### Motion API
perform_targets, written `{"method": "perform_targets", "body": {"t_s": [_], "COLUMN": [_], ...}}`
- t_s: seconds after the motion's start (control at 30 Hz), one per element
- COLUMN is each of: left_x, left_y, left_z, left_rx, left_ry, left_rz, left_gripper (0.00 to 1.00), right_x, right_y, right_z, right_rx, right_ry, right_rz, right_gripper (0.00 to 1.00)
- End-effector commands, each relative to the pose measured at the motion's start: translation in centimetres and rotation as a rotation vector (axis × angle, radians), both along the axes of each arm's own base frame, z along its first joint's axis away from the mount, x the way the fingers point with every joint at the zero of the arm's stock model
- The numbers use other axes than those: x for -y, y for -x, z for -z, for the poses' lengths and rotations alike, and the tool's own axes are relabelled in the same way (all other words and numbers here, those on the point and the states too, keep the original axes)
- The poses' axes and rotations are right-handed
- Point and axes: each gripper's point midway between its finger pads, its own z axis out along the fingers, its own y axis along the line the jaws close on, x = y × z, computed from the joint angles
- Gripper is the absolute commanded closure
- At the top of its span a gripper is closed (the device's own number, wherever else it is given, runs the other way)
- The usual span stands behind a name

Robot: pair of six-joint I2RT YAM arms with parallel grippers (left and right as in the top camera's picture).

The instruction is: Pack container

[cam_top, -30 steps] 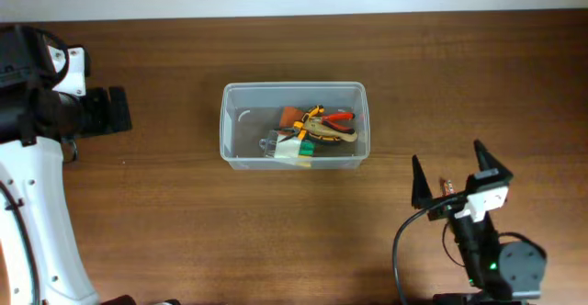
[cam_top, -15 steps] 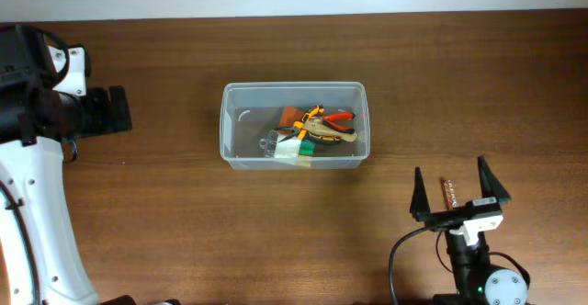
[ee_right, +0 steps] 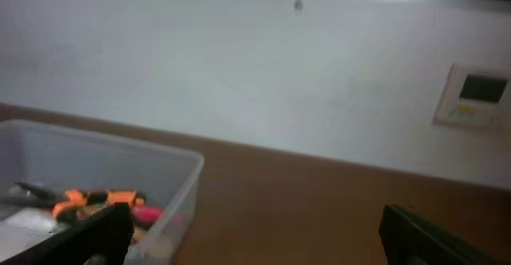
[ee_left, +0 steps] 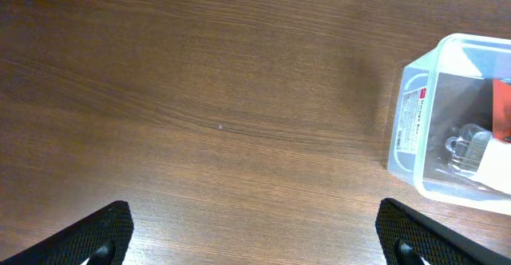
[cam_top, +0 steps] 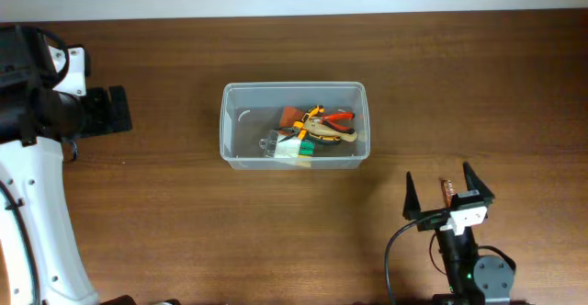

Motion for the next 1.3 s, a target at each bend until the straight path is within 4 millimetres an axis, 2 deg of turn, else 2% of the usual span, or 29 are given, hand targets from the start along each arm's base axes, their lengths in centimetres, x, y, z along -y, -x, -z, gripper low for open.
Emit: {"method": "perform_targets", "body": {"t_s": [0.0, 0.1, 0.13, 1.27], "left_x": [-0.3, -0.3, -0.3, -0.3], "left_y": [-0.1, -0.1, -0.1, -0.1], "left_z": [-0.3, -0.3, -0.3, -0.3], "left_rx": [0.01, 0.01, 0.01, 0.01], "left_ry": [0.0, 0.0, 0.0, 0.0], "left_rz": [-0.018, -0.018, -0.018, -0.018], "left_gripper": [0.01, 0.01, 0.01, 0.01], "right_x": [0.1, 0.1, 0.2, 0.2], "right_y": [-0.1, 0.0, 0.0, -0.1], "right_z": [1.7, 3.8, 4.0, 3.9], "right_rx": [-0.063, -0.149, -0.154, -0.152], "right_ry": [0.002, 0.002, 0.003, 0.003], "right_rz": [0.007, 0.007, 0.015, 0.017], "right_gripper": [0.01, 0.01, 0.01, 0.01]}}
